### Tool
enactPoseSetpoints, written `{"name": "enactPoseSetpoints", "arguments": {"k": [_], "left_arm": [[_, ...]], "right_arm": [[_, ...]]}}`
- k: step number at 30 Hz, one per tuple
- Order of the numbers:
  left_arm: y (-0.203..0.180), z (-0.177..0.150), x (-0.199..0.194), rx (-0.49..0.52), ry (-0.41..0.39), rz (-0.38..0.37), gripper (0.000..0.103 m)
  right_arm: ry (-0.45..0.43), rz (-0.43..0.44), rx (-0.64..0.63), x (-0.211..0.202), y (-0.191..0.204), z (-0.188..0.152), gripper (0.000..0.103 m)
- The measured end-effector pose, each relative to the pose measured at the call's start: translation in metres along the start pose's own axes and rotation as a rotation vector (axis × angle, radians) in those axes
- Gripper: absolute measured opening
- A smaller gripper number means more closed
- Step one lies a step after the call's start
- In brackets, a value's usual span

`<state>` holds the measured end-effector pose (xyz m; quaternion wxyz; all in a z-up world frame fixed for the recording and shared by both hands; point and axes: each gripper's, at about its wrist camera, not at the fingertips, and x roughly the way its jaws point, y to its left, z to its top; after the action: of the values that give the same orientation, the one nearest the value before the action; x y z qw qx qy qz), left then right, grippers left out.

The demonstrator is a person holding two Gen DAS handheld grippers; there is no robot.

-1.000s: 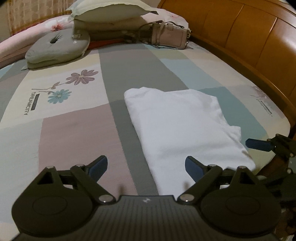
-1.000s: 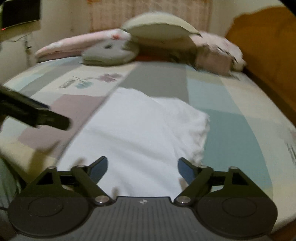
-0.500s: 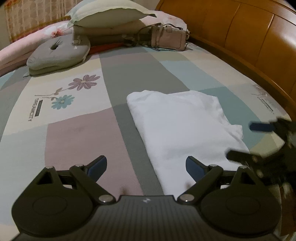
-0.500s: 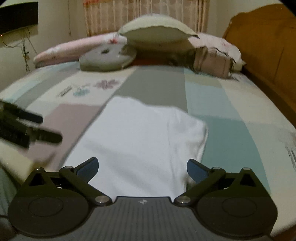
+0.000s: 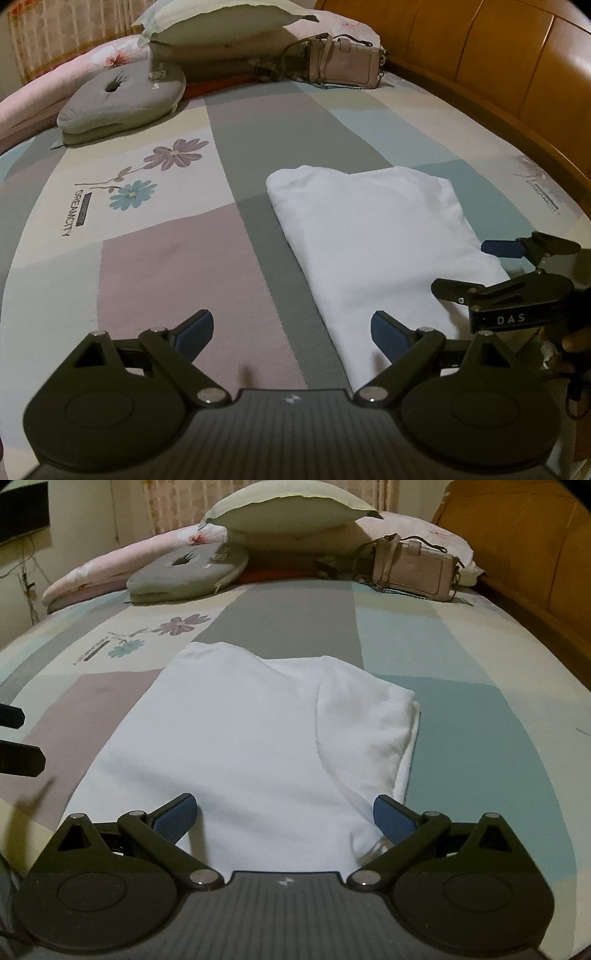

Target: Fold clothes

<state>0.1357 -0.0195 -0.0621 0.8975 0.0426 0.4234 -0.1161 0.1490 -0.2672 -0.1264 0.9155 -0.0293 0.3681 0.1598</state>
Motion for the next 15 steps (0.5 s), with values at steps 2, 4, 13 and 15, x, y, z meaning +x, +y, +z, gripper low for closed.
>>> {"name": "enactPoseSetpoints", "arguments": {"k": [2,4,13,15], "left_arm": [[0.0004,0.0001,0.0007,-0.001,0.000,-0.004,0.092],[0.0009,0.0000,0.0016,-0.002,0.000,-0.006,0.092],[0.0088,-0.0017,0.0040,-0.038,-0.007,-0.019,0.092],[0.0099,-0.0016,0.0036,-0.041,-0.009,-0.024,0.092]], "right_arm": [[-0.004,-0.004,0.009,0.0019,-0.0014,-0.0010,0.103],[-0.007,-0.010,0.003,0.0019,-0.0005,-0.0022,0.103],[0.021,-0.029,-0.059,0.0066,0.0053,-0.0017,0.103],[0.025,-0.041,-0.061,0.0079,0.0071,-0.0015,0.103]]}}
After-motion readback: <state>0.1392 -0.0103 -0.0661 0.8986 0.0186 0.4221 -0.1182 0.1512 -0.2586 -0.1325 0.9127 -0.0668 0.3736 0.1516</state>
